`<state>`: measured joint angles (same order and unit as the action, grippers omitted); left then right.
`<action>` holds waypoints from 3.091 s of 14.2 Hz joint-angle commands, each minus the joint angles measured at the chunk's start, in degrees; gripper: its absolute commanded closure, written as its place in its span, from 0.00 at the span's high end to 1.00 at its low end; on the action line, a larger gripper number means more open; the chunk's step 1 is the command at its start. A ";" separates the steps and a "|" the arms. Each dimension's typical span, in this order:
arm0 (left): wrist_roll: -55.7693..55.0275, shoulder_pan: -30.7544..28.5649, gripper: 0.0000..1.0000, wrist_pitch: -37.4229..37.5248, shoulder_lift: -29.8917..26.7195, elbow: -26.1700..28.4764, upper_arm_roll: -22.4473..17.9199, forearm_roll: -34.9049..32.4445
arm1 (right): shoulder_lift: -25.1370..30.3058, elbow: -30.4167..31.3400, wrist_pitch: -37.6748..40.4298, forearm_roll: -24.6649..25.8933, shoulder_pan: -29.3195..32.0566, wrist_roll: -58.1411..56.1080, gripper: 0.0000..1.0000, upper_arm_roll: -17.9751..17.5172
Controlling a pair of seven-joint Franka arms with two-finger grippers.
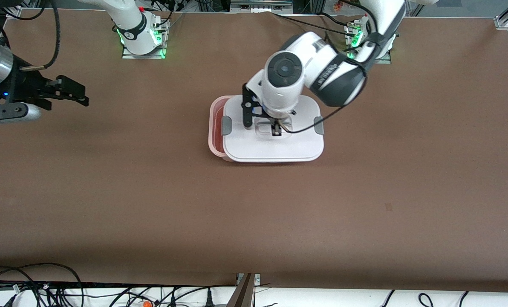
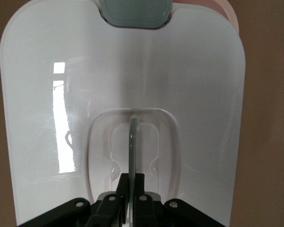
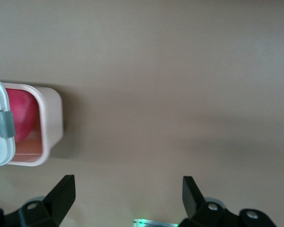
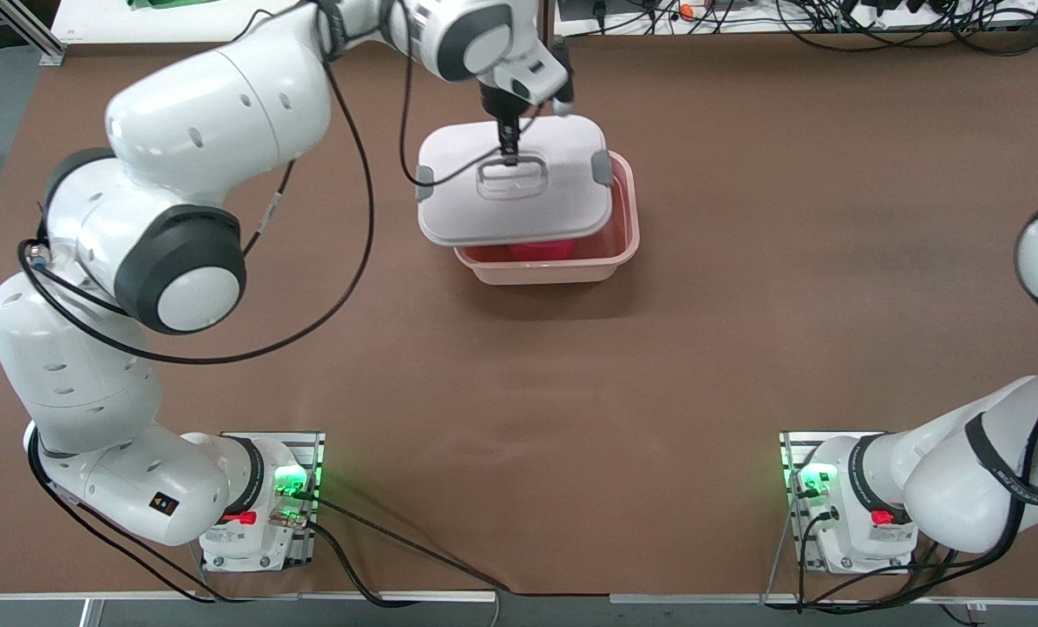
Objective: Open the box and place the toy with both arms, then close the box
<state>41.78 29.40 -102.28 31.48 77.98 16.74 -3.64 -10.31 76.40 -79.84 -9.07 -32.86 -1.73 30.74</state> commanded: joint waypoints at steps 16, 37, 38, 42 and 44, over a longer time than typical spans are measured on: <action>-5.04 5.75 0.00 -4.07 7.54 -5.73 -0.91 -4.01 | 9.78 10.88 -8.05 9.06 21.35 1.21 1.00 -25.81; -19.98 -0.73 1.00 4.71 3.43 -17.16 -6.88 -3.31 | 8.37 10.00 -8.58 6.96 21.43 1.38 1.00 -25.46; -20.07 -2.93 1.00 4.98 3.16 -17.16 -7.24 -3.22 | 8.37 10.00 -8.58 6.96 21.43 1.47 1.00 -25.46; -19.37 -14.70 1.00 5.77 2.71 -17.16 -7.15 -3.13 | 8.37 10.09 -8.58 6.96 21.52 1.47 1.00 -25.46; -19.45 -18.05 1.00 5.86 1.05 -16.81 -7.42 -3.39 | 8.37 10.09 -8.58 6.87 21.52 1.47 1.00 -25.46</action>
<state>22.84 13.45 -97.88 34.71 60.93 8.82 -6.35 -1.99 87.09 -88.51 -1.51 -12.22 -0.92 6.02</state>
